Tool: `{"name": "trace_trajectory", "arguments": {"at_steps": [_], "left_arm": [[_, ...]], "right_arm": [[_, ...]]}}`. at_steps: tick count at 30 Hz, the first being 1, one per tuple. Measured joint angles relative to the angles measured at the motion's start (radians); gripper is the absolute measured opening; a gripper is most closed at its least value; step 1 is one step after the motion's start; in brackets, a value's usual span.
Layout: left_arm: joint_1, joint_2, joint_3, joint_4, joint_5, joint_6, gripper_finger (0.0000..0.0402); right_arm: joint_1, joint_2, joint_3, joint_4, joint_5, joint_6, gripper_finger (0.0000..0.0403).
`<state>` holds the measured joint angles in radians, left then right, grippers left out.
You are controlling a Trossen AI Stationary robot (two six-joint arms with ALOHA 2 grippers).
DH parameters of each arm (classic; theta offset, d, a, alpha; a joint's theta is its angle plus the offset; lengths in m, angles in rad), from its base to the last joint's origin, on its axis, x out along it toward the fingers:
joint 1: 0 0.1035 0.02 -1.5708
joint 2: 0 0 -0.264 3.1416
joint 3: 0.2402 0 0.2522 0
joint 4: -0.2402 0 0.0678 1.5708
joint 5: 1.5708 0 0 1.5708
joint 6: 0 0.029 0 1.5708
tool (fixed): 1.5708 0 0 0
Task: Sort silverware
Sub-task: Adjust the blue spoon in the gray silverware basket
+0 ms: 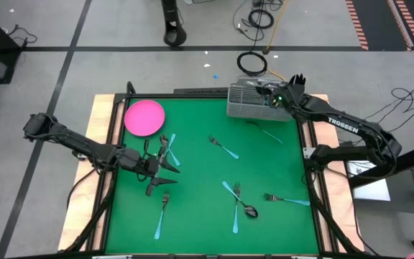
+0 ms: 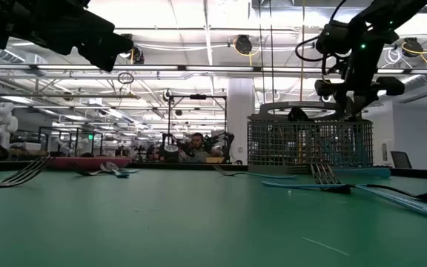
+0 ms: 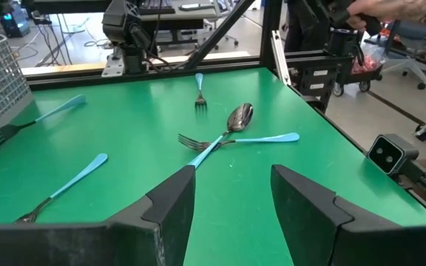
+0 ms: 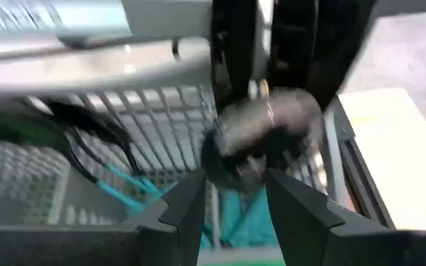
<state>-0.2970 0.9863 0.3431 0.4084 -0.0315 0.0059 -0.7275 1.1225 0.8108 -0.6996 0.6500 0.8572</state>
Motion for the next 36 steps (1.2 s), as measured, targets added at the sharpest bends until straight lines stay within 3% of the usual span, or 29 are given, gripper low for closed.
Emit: {"name": "trace_trajectory", "arguments": {"at_steps": [6,17,21,26,36], "left_arm": [[0.000,0.000,0.000,0.000,0.000,0.000,0.0180],[0.000,0.000,0.000,0.001,-0.007,0.008,0.0180],[0.000,0.000,0.000,0.001,-0.007,0.010,0.0180],[0.001,0.000,0.000,0.001,-0.012,0.024,0.0180],[0.001,0.000,0.000,0.001,-0.012,0.026,0.0180]], "right_arm": [[0.001,0.000,0.000,-0.090,-0.001,0.037,0.0132],[-0.041,0.000,0.000,-0.081,0.022,0.041,0.0132],[-0.045,0.000,0.000,0.004,0.057,-0.001,0.0132],[-0.045,0.002,0.000,0.161,0.022,-0.065,0.0132],[-0.046,0.089,0.003,0.283,0.005,-0.117,0.0132]]}}
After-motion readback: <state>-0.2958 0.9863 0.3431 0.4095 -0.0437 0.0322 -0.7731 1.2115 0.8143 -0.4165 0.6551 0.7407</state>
